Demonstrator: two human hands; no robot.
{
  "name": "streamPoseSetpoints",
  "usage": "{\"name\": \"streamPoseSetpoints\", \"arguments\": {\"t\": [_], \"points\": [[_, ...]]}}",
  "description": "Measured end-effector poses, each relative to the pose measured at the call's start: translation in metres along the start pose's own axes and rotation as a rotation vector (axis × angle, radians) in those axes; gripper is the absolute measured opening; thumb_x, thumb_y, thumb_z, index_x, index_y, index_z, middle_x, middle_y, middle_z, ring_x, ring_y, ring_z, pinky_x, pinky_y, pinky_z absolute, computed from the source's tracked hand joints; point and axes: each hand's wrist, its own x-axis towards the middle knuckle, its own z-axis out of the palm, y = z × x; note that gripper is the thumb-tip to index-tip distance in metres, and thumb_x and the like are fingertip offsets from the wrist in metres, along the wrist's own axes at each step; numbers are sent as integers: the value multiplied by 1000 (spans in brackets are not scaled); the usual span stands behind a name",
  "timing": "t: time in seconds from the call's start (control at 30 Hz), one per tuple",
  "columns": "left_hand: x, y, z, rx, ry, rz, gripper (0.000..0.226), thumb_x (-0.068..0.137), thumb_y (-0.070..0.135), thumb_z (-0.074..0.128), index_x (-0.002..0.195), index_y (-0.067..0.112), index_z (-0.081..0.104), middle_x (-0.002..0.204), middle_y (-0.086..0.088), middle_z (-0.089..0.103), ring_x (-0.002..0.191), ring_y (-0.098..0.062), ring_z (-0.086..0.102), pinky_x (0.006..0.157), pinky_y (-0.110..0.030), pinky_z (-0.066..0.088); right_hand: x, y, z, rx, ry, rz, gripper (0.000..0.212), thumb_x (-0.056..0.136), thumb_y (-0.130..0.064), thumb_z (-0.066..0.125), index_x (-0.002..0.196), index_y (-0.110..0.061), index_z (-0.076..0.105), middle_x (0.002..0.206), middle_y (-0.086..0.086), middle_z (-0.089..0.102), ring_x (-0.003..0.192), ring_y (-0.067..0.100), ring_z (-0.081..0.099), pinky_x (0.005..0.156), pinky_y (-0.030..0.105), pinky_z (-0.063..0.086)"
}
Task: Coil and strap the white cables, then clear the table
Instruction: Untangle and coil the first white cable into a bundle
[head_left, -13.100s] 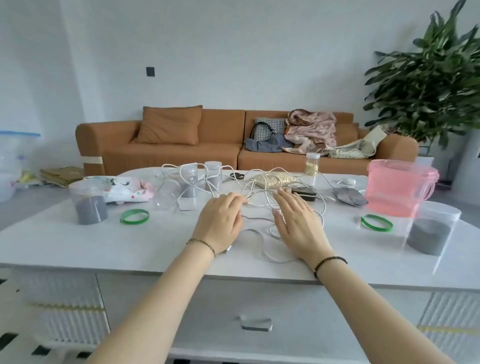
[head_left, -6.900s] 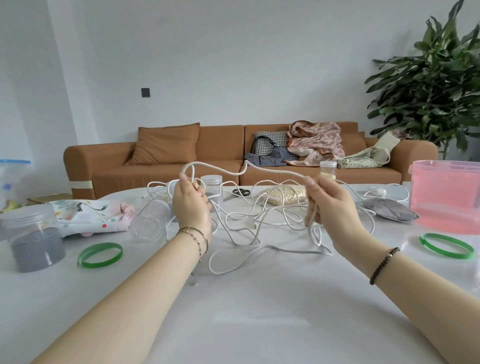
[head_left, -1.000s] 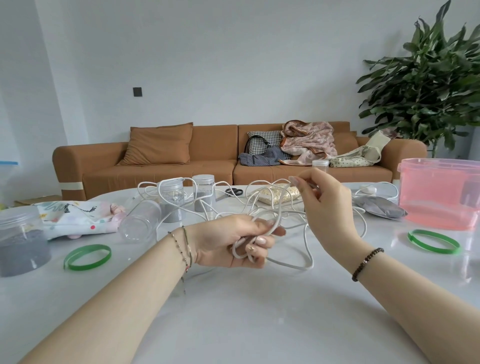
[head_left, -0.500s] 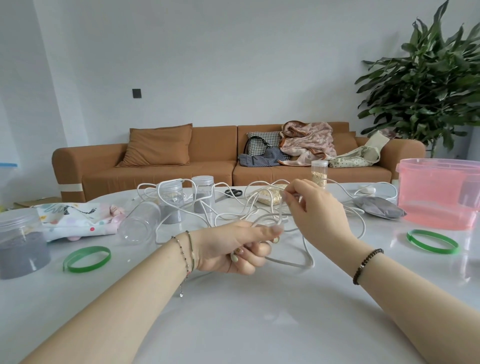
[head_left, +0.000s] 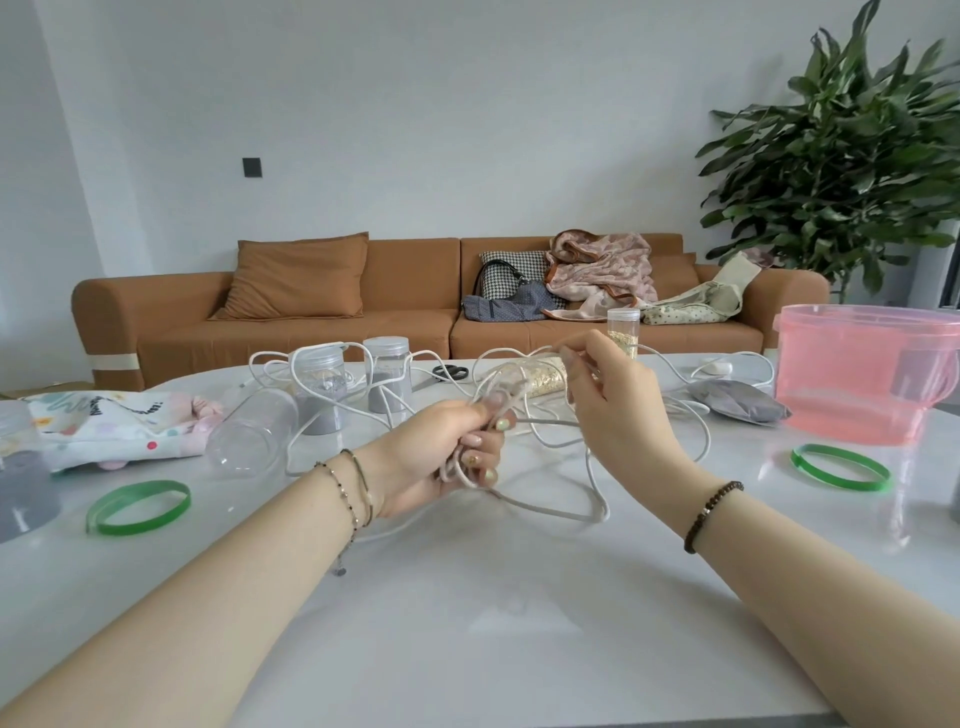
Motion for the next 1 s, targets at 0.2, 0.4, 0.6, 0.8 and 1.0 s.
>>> {"name": "streamPoseSetpoints", "arguments": {"t": [0.2,0.4,0.6,0.8,1.0], "points": [[4,3,-5,-125,174,195,32,108,32,36,80,16,41,59,7,28,44,-4,27,44,-16,30,-3,-5,-1,-29,-87,-6,19,104,-37,42,97,-29,57,62,2,59,55,12,48,60,39,45],[9,1,-8,-60,306,336,25,108,29,38,89,16,48,61,6,33,53,-8,30,58,-23,30,-10,-13,-2,164,-302,16,24,105,-27,42,84,-18,45,64,12,56,48,8,38,51,25,33],[7,-1,-6,205,332,341,30,108,32,38,100,18,63,63,9,36,56,-7,40,59,-25,37,-11,-10,1,197,-367,77,26,103,-24,49,79,-13,44,60,9,48,46,8,37,46,15,30],[2,-2,4,291,372,327,24,104,34,46,98,13,56,67,4,37,62,-12,40,53,-21,37,-11,-3,4,104,-390,47,25,100,-27,55,78,-15,52,58,-3,37,51,10,28,50,22,27],[4,-6,3,374,342,372,28,91,42,63,91,16,51,66,4,43,62,-14,41,57,-27,36,-14,-6,8,23,-418,-28,18,95,-34,64,78,-29,69,61,-2,56,56,11,39,56,19,34]]}}
